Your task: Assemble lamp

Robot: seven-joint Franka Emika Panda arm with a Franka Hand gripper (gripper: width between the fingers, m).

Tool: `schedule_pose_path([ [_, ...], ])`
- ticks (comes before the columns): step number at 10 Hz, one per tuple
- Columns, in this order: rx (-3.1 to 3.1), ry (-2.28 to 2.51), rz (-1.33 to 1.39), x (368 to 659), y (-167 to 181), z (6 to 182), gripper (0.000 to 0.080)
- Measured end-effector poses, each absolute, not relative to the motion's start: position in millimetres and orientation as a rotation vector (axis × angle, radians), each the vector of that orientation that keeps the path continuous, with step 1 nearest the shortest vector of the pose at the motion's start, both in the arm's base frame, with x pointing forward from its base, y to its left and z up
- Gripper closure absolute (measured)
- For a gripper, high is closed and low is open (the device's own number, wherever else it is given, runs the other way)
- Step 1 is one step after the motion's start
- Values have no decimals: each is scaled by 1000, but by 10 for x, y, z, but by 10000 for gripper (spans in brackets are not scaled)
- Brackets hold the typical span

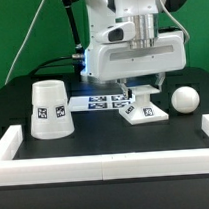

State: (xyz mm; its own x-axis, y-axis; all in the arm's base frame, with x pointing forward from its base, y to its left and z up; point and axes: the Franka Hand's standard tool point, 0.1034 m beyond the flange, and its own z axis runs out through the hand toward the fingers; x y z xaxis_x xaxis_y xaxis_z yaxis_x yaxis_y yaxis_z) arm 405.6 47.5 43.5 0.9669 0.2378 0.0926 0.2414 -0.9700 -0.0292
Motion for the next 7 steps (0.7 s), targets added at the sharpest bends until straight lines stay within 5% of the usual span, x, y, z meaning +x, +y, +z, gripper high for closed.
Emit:
schedule_pose_path([
  [2,-3075,-375,-138,4063,476,435,264],
  [7,-3060,-372,-296,4751,608,441,262],
])
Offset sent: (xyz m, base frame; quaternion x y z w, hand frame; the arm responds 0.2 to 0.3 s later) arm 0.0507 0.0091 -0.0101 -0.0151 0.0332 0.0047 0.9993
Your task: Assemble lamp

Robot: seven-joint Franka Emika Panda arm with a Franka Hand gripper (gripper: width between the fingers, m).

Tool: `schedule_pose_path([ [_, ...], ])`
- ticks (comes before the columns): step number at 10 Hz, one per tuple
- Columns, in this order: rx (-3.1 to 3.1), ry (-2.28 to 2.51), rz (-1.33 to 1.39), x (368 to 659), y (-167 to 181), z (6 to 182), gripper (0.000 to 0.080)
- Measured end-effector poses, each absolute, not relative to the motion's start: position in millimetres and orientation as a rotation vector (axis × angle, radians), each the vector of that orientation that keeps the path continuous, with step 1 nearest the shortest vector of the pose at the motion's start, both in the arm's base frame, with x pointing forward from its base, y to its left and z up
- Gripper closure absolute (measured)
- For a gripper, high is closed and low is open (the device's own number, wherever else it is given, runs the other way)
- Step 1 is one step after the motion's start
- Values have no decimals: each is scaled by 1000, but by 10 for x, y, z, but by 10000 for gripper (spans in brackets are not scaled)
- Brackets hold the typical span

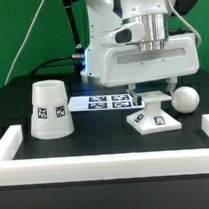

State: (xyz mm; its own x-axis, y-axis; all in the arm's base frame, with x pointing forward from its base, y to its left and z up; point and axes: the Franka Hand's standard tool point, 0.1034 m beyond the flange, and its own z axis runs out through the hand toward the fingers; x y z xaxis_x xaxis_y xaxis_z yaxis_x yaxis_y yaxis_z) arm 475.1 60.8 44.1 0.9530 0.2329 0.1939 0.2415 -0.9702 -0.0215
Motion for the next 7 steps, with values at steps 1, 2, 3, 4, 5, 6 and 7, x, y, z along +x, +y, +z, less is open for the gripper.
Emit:
schedule_pose_path([
  [1,-3056,-361,-325,4900,636,442,262],
  [2,-3051,-335,-355,5079,658,445,262],
  [3,-3047,-306,-381,5223,669,448,262],
  [4,-3045,-274,-396,5296,681,447,262],
  [5,-3042,-238,-414,5381,693,449,262],
  [6,-3036,-200,-431,5488,722,451,262],
  [7,-3029,-164,-445,5581,771,453,262],
])
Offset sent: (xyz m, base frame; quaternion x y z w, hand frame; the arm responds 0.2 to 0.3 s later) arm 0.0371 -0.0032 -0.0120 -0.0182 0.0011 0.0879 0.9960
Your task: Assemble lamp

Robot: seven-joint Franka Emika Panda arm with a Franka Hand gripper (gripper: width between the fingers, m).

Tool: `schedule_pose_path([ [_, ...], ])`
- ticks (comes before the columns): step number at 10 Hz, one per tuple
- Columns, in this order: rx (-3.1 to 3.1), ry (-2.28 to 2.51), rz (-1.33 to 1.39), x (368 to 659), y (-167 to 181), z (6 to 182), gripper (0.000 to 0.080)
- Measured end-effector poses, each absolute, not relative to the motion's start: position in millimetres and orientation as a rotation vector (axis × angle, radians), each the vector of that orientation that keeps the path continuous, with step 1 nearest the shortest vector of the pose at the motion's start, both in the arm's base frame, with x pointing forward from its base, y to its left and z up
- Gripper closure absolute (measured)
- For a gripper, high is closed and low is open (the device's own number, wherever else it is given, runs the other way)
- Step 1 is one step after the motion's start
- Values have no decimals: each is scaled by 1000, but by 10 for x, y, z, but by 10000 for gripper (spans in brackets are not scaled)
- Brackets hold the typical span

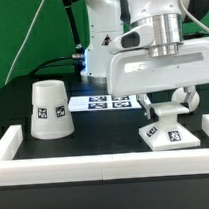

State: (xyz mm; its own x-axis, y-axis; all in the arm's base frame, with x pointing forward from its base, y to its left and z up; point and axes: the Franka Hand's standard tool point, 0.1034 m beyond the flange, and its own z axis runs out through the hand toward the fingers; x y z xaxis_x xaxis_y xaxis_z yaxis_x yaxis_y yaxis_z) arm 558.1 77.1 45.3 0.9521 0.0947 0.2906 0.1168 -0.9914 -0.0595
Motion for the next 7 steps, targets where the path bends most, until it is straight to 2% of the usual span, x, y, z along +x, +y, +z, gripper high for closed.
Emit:
schedule_pose_path([
  [5,-2994,-85,-529,6078,922,449,262],
  [7,-2984,-37,-535,6159,945,455,262],
])
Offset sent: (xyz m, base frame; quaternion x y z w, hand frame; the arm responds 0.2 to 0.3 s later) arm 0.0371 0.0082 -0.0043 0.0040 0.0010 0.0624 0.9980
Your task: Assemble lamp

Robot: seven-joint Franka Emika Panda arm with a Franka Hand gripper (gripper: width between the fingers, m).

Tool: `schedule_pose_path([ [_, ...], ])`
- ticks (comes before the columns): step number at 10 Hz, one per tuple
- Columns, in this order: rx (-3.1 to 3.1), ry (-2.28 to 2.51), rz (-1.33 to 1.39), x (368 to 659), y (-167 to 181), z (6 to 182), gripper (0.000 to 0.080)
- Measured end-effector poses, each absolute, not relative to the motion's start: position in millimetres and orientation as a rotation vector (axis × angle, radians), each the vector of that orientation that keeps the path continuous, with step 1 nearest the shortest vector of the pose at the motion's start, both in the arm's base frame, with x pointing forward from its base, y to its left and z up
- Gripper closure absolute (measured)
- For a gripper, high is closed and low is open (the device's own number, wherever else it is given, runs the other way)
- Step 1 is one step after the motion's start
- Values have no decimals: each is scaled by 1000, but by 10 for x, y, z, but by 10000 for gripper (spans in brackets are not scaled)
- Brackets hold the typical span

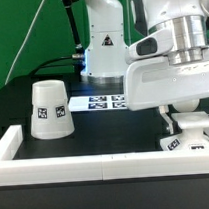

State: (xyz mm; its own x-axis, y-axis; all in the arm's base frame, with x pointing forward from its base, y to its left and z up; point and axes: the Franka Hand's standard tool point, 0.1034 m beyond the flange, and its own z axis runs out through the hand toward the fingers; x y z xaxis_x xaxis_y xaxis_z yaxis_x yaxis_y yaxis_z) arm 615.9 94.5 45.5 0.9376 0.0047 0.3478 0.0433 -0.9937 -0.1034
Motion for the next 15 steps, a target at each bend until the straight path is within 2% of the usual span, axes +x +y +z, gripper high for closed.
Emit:
schedule_pose_path([
  [3,-2982,-26,-542,6179,945,462,262],
  [5,-2982,-27,-541,6178,945,459,119],
  [6,-2986,-55,-548,6140,936,472,119],
  [7,-2994,-74,-534,5956,928,511,103],
  [10,-3012,-94,-474,5325,1003,772,101],
  [12,-3016,-28,-435,4969,1062,785,101],
  [14,-3024,-56,-448,4605,1148,627,101],
  [15,-3025,-108,-445,4623,1202,588,101],
])
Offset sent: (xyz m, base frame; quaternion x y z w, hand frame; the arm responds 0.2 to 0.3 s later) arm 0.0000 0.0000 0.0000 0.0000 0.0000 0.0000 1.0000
